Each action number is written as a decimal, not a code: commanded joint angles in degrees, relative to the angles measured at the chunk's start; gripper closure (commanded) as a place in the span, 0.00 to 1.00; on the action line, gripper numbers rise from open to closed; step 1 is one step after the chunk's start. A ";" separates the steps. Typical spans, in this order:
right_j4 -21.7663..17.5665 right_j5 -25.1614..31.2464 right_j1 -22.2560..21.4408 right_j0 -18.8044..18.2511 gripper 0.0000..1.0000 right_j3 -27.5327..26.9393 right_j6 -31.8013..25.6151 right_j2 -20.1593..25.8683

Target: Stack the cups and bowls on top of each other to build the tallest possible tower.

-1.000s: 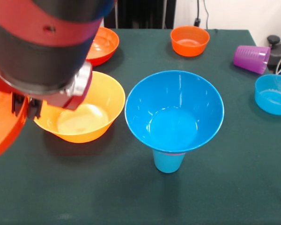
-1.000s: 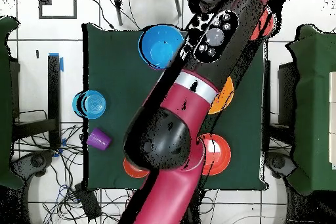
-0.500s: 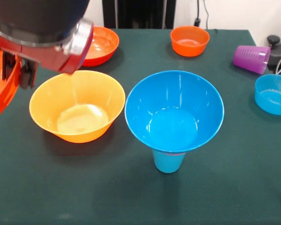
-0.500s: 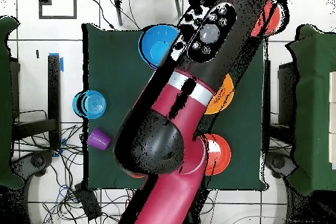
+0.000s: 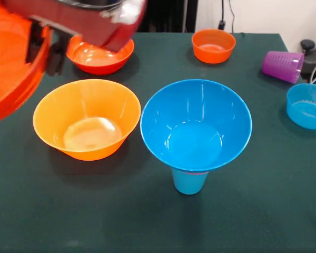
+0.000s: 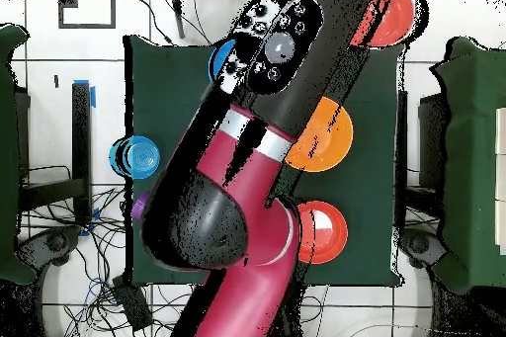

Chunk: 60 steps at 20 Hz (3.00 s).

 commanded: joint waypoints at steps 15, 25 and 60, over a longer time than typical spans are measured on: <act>8.51 16.49 -0.49 9.98 1.00 -0.54 19.34 -16.79; 8.75 14.59 2.18 12.84 1.00 0.74 31.31 -10.99; -15.55 -6.30 8.55 20.13 1.00 9.12 36.33 16.43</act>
